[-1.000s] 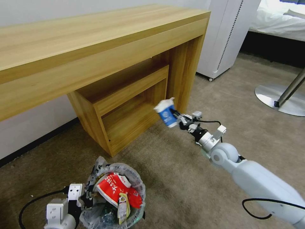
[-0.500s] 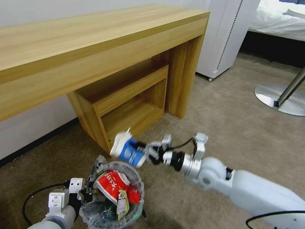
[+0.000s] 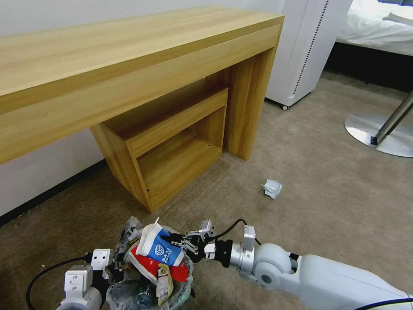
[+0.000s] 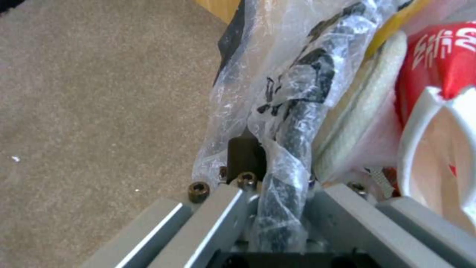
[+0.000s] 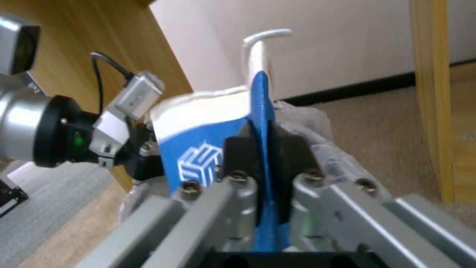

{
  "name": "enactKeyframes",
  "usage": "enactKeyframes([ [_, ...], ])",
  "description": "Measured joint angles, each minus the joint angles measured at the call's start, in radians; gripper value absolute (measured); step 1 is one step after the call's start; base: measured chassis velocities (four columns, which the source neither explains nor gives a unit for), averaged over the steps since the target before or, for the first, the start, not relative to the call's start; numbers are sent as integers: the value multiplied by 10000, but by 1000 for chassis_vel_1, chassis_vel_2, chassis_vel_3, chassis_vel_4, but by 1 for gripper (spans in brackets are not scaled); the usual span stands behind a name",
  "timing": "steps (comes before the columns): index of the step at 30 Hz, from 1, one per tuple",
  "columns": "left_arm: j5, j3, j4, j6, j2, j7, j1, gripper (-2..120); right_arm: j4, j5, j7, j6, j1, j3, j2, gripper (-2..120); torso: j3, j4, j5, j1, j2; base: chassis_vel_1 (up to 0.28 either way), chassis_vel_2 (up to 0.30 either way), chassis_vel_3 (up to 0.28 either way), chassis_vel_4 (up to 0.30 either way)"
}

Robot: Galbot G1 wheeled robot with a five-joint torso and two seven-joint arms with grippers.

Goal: Pick up the trash bin and place the garbage on the floor into it.

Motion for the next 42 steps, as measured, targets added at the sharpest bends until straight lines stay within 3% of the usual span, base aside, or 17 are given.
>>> enactKeyframes([
  [7, 415, 137, 123, -3, -166, 135, 41, 0, -139, 54, 16, -105, 398, -209, 256, 39, 0, 1, -1, 0, 1, 0, 0, 0, 0],
  [12, 378, 103, 116, -42, -154, 139, -6, 0, -251, 40, 90, -104, 522, -167, 279, 53, 0, 0, -1, 0, 0, 0, 0, 0, 0],
  [16, 316, 22, 53, -100, -101, 180, -50, 0, -160, 199, 201, -109, 535, 650, 178, 67, 0, 0, 0, 0, 0, 0, 0, 0, 0],
  [18, 360, 10, 42, -155, -116, 232, -53, 0, 12, 226, 792, -109, 596, 1226, 60, 75, 1, 0, 1, 0, 0, 0, 0, 0, 0],
  [19, 412, 18, 43, -156, -186, 286, -58, 0, 140, 128, 1611, -173, 552, 1863, -61, 80, 1, 2, 0, 0, 0, 0, 0, 0, 0],
  [20, 412, 18, 43, -156, -186, 286, -58, 0, 140, 128, 1611, -173, 552, 1863, -61, 80, 1, 2, 0, 0, 0, 0, 0, 0, 0],
  [23, 629, 50, 44, -183, -335, 422, -72, 0, 272, -152, 3252, -619, -213, 4253, -406, 96, 1, 1, 2, 0, 1, 0, 0, 0, 0],
  [26, 711, 79, 38, -189, -382, 432, -6, 0, 271, -271, 3652, -756, -641, 5153, -567, 99, 0, -2, 3, 0, 0, 0, 0, 0, 0],
  [27, 939, 108, 36, -227, -518, 515, 55, 0, 242, -574, 4022, -989, -1484, 6494, -736, 100, 0, 1, -1, -1, 0, 0, 0, 0, 0],
  [28, 939, 108, 36, -227, -518, 515, 55, 0, 242, -574, 4022, -989, -1484, 6494, -736, 100, 0, 1, -1, -1, 0, 0, 0, 0, 0],
  [31, 1262, 120, -7, -339, -580, 509, 132, 0, 308, -1417, 5005, -1759, -3331, 8676, -722, 100, -1, -3, 6, 0, 0, 0, 0, 0, 0],
  [32, 1262, 120, -7, -339, -580, 509, 132, 0, 308, -1417, 5005, -1759, -3331, 8676, -722, 100, -1, -3, 6, 0, 0, 0, 0, 0, 0],
  [35, 1639, 128, -8, -405, -547, 565, 264, 0, 118, -2956, 6504, -2982, -4770, 10302, -623, 100, -1, -3, -2, 0, 0, 0, 0, 0, 0],
  [42, 2082, 147, -94, -509, -592, 683, 391, 0, 80, -3430, 7336, -3397, -6262, 11236, -394, 100, -1, 0, -1, 0, 0, 0, 0, 0, 0],
])
